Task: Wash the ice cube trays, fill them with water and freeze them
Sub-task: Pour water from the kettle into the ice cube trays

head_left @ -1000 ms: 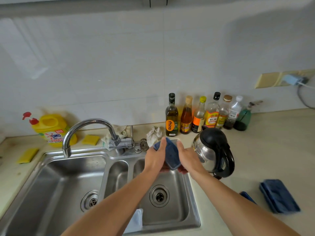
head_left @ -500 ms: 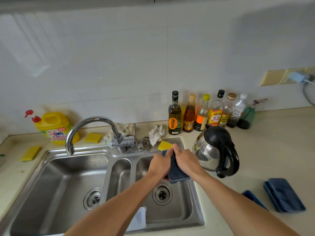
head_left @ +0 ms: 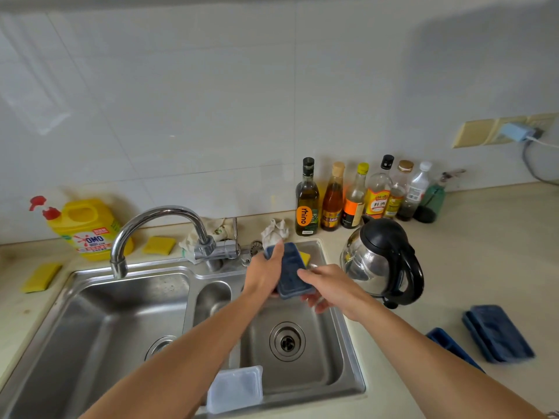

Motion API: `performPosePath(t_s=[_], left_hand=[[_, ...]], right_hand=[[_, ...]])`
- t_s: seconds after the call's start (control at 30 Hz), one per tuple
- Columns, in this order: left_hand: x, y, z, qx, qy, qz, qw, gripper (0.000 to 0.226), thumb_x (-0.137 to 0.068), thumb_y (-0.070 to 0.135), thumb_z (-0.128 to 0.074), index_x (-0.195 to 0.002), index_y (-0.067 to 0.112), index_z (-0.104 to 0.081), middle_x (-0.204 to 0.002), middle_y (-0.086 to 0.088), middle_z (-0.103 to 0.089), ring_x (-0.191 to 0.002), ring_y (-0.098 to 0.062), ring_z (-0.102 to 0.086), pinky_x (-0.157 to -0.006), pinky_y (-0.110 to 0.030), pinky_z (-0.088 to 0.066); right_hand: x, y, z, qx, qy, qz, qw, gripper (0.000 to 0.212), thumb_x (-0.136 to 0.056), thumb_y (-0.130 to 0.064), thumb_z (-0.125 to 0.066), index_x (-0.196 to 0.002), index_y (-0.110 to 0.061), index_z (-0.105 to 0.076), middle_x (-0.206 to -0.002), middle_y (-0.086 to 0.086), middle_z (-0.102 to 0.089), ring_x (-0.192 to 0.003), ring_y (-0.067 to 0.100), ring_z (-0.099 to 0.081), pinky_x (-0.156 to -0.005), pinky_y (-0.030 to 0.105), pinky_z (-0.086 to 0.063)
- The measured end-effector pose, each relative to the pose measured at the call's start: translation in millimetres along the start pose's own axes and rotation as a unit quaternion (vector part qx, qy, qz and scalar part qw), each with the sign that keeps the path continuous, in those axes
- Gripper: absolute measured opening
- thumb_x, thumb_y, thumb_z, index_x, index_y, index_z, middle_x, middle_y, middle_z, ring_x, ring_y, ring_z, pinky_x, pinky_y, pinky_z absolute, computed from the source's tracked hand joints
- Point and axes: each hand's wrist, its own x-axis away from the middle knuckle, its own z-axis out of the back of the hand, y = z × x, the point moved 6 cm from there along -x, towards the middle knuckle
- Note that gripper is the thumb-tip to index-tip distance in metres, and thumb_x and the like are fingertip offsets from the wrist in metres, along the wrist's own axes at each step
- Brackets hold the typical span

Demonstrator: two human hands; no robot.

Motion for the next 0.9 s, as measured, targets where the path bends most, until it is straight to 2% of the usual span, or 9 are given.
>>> performPosePath(t_s=[0.07, 0.13, 0.23, 0.3, 0.37, 0.47, 0.63, 0.8, 0.9], left_hand=[[-1.0, 18.8, 7.5, -0.031, -0.004, -0.072, 0.997, 0.044, -0.097, 0.059, -0.050, -0.094, 0.018, -0.063, -0.089, -0.004, -0.073, -0.079, -0.016, -0.071, -0.059, -0.026, -0.057], [2.3, 42.8, 15.7, -0.073, 0.007, -0.162, 0.984, 0.043, -0.095, 0.060, -0.053, -0.105, 0.019, -0.061, -0.092, 0.002, -0.072, -0.080, -0.011, -0.070, -0.058, -0.021, -0.054], [10.5, 72.9, 27.5, -0.148, 0.042, -0.265, 0.952, 0.046, -0.091, 0.066, -0.053, -0.104, 0.023, -0.059, -0.085, 0.009, -0.069, -0.077, -0.010, -0.068, -0.062, -0.028, -0.058], [16.2, 83.1, 34.3, -0.180, 0.061, -0.301, 0.934, 0.053, -0.085, 0.076, -0.046, -0.102, 0.026, -0.055, -0.082, 0.010, -0.068, -0.073, -0.011, -0.068, -0.062, -0.031, -0.059], [18.0, 85.4, 39.7, -0.186, 0.070, -0.315, 0.928, 0.060, -0.080, 0.082, -0.038, -0.102, 0.028, -0.053, -0.080, 0.010, -0.067, -0.072, -0.011, -0.068, -0.062, -0.033, -0.060], [16.8, 84.5, 43.6, -0.196, 0.073, -0.339, 0.917, 0.055, -0.084, 0.079, -0.040, -0.103, 0.028, -0.051, -0.080, 0.009, -0.067, -0.070, -0.012, -0.067, -0.063, -0.035, -0.061], [11.6, 80.0, 46.7, -0.200, 0.074, -0.365, 0.907, 0.049, -0.085, 0.077, -0.038, -0.098, 0.031, -0.047, -0.073, 0.015, -0.060, -0.064, -0.008, -0.062, -0.058, -0.027, -0.056], [1.6, 62.4, 42.8, -0.141, 0.041, -0.316, 0.937, 0.044, -0.086, 0.076, -0.044, -0.097, 0.034, -0.053, -0.079, 0.018, -0.064, -0.070, 0.000, -0.065, -0.055, -0.014, -0.051], [-8.7, 44.2, 34.4, -0.058, 0.005, -0.220, 0.974, 0.032, -0.094, 0.058, -0.056, -0.084, 0.028, -0.062, -0.074, 0.012, -0.068, -0.065, -0.005, -0.066, -0.046, -0.009, -0.043]], right_hand=[[-0.1, -7.4, -1.4, -0.041, -0.016, 0.020, 0.999, 0.027, -0.105, -0.028, -0.058, -0.111, -0.004, -0.069, -0.094, 0.018, -0.076, -0.076, 0.021, -0.069, -0.064, 0.031, -0.056], [-0.6, -16.2, -1.2, -0.075, -0.016, 0.046, 0.996, 0.023, -0.104, -0.023, -0.059, -0.114, -0.005, -0.068, -0.110, 0.023, -0.074, -0.089, 0.027, -0.071, -0.070, 0.031, -0.057], [-1.2, -29.3, 0.6, -0.093, -0.004, 0.094, 0.991, 0.014, -0.103, -0.020, -0.061, -0.114, -0.019, -0.069, -0.114, 0.009, -0.076, -0.107, 0.026, -0.071, -0.077, 0.030, -0.057], [0.0, -36.1, -0.3, -0.087, 0.007, 0.114, 0.990, 0.013, -0.102, -0.021, -0.062, -0.112, -0.027, -0.069, -0.109, -0.003, -0.077, -0.106, 0.018, -0.071, -0.079, 0.027, -0.057], [0.0, -39.2, -3.5, -0.081, 0.016, 0.126, 0.989, 0.014, -0.102, -0.022, -0.062, -0.111, -0.030, -0.069, -0.107, -0.008, -0.077, -0.104, 0.014, -0.071, -0.081, 0.026, -0.056], [-0.6, -39.0, -9.5, -0.080, 0.027, 0.133, 0.988, 0.014, -0.101, -0.024, -0.062, -0.111, -0.031, -0.069, -0.108, -0.010, -0.077, -0.105, 0.013, -0.070, -0.084, 0.027, -0.055], [-0.4, -37.1, -18.7, -0.078, 0.038, 0.136, 0.987, 0.015, -0.100, -0.025, -0.062, -0.111, -0.032, -0.069, -0.107, -0.009, -0.077, -0.108, 0.016, -0.069, -0.087, 0.028, -0.055], [-0.9, -31.0, -20.0, -0.053, 0.058, 0.125, 0.989, 0.015, -0.101, -0.029, -0.062, -0.115, -0.028, -0.069, -0.113, 0.007, -0.074, -0.111, 0.031, -0.066, -0.100, 0.048, -0.052], [-1.7, -22.5, -19.4, -0.046, 0.054, 0.090, 0.993, 0.016, -0.103, -0.031, -0.060, -0.110, -0.022, -0.071, -0.108, 0.003, -0.076, -0.106, 0.022, -0.069, -0.098, 0.044, -0.054]])
